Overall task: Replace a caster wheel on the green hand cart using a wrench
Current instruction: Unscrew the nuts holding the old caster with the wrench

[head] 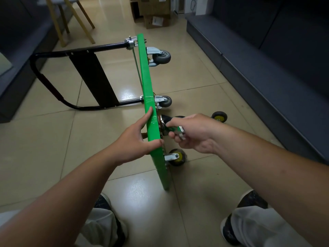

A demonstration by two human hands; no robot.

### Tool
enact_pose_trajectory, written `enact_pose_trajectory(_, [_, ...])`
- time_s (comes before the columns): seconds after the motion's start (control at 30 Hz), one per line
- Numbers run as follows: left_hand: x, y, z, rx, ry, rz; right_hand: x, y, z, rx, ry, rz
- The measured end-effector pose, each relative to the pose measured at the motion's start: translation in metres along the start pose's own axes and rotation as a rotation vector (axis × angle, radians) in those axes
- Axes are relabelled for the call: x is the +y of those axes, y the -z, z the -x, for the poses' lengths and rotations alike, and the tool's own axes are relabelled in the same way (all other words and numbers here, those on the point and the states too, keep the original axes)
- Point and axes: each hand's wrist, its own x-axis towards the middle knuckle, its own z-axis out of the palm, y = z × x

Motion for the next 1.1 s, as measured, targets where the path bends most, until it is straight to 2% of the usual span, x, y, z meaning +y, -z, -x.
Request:
enact_pose_trajectory(0.23, [0.004,0.003,0.001,-0.027,-0.017,0.013,-0.023,-0.007,-0.015,-0.157,-0.153,0.218])
enact_pose_trajectory(0.5, [0.004,0.002,0.0,-0.088,-0.01,-0.046,-0.032,0.005,-0.018,-0.195,-0.216,0.078])
enact_pose_trajectory(0.73, [0.002,0.003,0.0,-0.09,-0.01,-0.035,-0.03,-0.006,-0.026,-0.223,-0.169,0.123])
enact_pose_trajectory(0.87, [0.002,0.004,0.002,-0.079,-0.013,-0.052,0.008,0.0,-0.012,-0.096,0.039,0.254])
enact_pose_trajectory(0.97, [0.003,0.006,0.004,-0.091,0.003,-0.026,0.056,0.006,-0.016,-0.04,0.315,0.364])
enact_pose_trajectory(1.03, [0.004,0.007,0.004,-0.094,0.01,-0.005,0.09,0.012,-0.033,0.061,0.567,0.575])
enact_pose_trajectory(1.1, [0.004,0.007,0.004,-0.09,0.016,0.01,0.116,0.015,-0.054,0.151,0.731,0.649])
